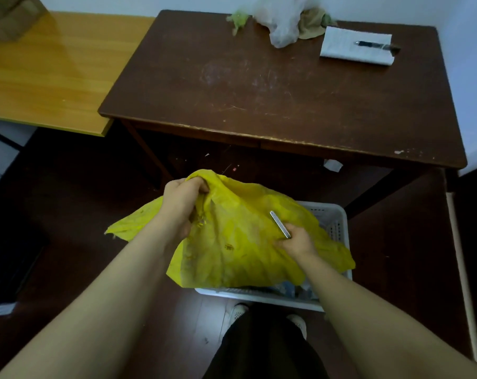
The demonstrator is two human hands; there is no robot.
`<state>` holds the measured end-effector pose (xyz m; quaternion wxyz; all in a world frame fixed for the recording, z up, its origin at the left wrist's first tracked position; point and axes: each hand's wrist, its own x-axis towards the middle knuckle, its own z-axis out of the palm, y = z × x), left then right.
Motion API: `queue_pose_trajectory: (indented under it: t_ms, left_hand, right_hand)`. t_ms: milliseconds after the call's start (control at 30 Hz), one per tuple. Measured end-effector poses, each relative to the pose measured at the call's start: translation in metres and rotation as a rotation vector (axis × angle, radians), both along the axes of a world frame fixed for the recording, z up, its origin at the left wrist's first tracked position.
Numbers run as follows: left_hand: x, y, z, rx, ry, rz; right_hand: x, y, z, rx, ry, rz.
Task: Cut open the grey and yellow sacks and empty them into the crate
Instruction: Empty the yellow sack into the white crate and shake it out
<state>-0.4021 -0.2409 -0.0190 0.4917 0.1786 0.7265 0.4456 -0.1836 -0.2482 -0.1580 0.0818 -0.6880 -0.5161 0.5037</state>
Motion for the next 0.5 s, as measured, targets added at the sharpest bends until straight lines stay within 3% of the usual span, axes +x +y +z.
queue_pose_trajectory:
  t_ms: [100,233,367,500]
  left_hand:
    - [-0.015,-0.01,-0.006,0.021,-0.006,0.007]
    - [-0.048,-0.036,-0.027,0.031,-0.013,-0.102]
    - [-0.072,-0.067,-0.066,-0.15,0.206,-0.342]
    - [-0.062,-0.098,-0.115,-0.25,0.27,-0.347]
  right_hand:
    - [-0.004,0.007,-0.011,0.008,-0.051,-0.082]
    - [-0.007,0.0,-0.018,-0.023,0.072,-0.254]
    - [-0.005,-0.008,-0.025,-0.064,0.122,-0.439]
    - [-0.001,-0.003,-0.029,-0.049,0.088,-0.419]
